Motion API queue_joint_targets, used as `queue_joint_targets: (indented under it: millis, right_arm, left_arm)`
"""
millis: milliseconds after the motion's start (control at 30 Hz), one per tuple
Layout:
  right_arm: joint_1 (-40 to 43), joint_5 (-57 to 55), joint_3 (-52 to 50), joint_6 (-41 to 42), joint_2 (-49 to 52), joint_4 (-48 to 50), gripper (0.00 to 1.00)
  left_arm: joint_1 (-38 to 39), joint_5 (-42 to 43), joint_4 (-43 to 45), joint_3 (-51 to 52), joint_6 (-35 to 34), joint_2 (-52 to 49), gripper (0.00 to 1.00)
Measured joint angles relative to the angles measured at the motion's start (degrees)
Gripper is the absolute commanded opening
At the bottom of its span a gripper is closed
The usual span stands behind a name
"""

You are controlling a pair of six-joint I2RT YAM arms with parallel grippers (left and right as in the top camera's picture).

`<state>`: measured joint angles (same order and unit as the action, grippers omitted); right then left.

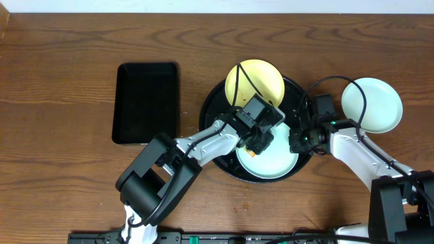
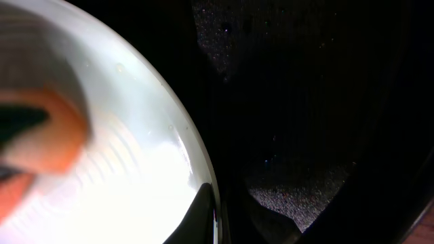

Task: Clean dirty plates on tray and stack at the side
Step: 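Scrub the pale green plate surface with the sponge in the left gripper, then return the sponge with the left gripper to the black tray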

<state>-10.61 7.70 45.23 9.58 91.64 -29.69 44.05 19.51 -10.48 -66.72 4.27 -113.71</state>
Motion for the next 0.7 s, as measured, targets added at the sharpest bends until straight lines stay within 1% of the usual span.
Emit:
queue_joint_targets:
  millis: [300,467,600,700]
  right_arm:
    - [0.0,0.0,0.0,0.0,0.0,0.0,0.01]
    - [0.0,0.0,0.0,0.0,0.0,0.0,0.01]
    - [0.0,0.0,0.0,0.0,0.0,0.0,0.01]
    - [0.0,0.0,0.0,0.0,0.0,0.0,0.02]
  left_arm:
    - [0.0,12.0,-1.5,0.2,-3.2,-1.1,0.08]
    - [-1.2,16.2,-2.4,0.5,-4.3,-1.1,0.08]
    - [-5.4,20.4,-3.0,0.5,-5.7,-0.7,0.08]
    - [-10.5,25.7,0.5,0.5,-8.4,1.6,0.08]
